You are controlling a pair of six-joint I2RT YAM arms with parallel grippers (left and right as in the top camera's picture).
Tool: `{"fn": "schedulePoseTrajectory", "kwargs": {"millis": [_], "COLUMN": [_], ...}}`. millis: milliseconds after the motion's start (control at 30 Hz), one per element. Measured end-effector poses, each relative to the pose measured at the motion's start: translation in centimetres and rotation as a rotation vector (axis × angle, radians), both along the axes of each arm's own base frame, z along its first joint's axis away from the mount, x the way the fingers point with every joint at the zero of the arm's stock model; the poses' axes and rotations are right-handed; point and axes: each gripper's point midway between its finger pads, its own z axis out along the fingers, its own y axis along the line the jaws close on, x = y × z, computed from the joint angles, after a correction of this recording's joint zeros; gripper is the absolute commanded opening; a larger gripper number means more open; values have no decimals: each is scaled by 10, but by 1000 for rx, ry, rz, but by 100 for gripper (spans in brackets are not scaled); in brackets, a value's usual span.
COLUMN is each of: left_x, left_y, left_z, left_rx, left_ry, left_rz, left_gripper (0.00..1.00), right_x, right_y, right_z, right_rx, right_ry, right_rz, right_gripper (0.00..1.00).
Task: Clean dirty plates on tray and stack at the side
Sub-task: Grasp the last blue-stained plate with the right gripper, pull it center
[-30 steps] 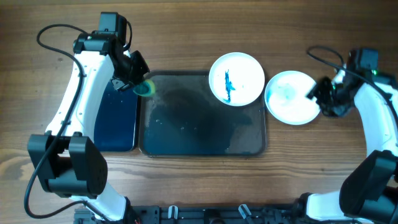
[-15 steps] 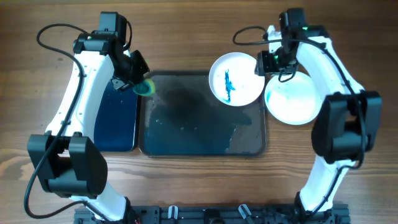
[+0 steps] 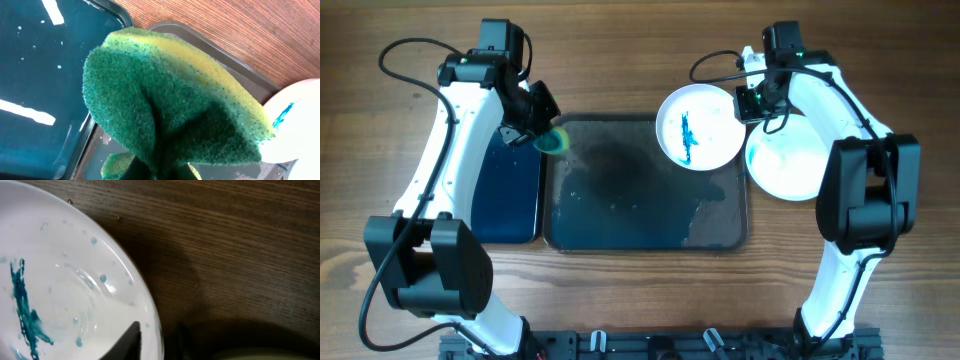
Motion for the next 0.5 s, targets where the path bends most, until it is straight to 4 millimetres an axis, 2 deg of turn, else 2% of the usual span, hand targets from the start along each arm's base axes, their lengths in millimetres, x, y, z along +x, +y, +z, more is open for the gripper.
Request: {"fn": "schedulePoseTrajectory", "kwargs": {"millis": [167,267,400,500], "left_x": [1,3,3,3], "left_y": [0,0,0,0], "left_z": [0,1,1,1], "left_rx": [-1,-1,-1,-1], "left_ry": [-4,-11,-11,-11], "left_rz": [0,0,0,0], "left_gripper": [4,4,4,4], "right_x": [-6,-11,-12,-23], "right_y": [-1,-1,3,5], "right_z": [-10,-15,-14,-15], "right_rx": [0,1,28,42], "right_ry": [15,30,39,92], "right_rz": [-5,-11,-32,-48], "right_gripper": [17,4,4,4]}}
